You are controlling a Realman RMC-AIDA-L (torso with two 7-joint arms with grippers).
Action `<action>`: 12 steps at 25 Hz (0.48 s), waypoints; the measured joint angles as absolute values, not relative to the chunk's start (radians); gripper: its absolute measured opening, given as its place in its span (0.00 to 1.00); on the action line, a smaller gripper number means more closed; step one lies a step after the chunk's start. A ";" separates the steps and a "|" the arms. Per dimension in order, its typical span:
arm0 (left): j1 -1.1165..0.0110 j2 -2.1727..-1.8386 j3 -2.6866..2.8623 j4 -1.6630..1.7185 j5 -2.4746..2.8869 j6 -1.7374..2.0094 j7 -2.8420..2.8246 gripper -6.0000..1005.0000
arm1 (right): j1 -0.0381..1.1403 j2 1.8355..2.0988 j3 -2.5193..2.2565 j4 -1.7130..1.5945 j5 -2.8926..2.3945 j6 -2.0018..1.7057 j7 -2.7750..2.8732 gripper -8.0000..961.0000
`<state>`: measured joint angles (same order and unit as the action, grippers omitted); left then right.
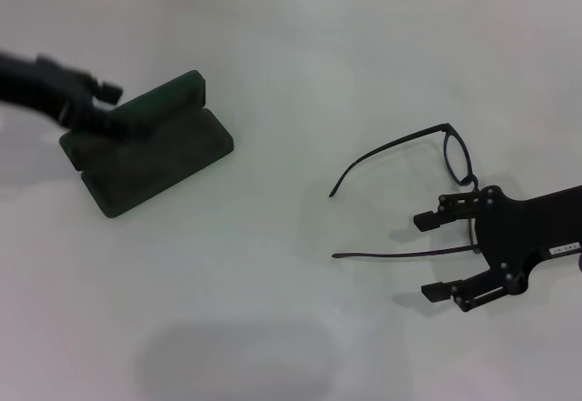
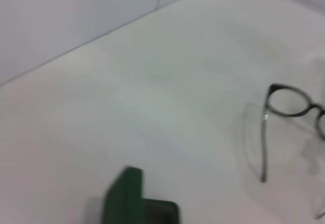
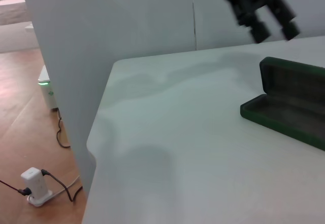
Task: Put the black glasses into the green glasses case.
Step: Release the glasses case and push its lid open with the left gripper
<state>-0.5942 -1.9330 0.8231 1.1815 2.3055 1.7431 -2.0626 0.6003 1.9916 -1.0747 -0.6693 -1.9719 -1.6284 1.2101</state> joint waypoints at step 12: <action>-0.824 -1.933 0.888 1.029 2.663 1.630 -2.097 0.85 | 0.628 2.010 -1.097 -0.694 -1.973 -1.625 1.221 0.89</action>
<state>-0.8237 -1.9334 0.8882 1.0286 2.6631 1.6299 -2.0966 0.6279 2.0103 -1.0971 -0.6938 -1.9728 -1.6251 1.2209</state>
